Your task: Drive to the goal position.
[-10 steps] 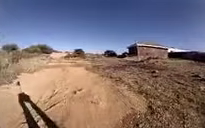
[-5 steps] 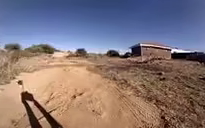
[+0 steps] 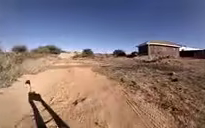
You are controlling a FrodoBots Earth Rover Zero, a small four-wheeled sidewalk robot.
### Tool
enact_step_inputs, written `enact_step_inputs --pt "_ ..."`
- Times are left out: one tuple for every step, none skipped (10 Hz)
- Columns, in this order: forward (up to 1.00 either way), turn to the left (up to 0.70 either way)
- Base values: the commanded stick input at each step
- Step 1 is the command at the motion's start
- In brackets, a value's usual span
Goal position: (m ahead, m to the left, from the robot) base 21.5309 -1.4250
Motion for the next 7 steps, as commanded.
enact_step_inputs --pt "0.5 0.0" --pt "0.5 0.0" --pt "0.5 0.0" --pt "0.5 0.0" --pt "0.5 0.0" --pt "0.5 0.0" --pt "0.5 0.0"
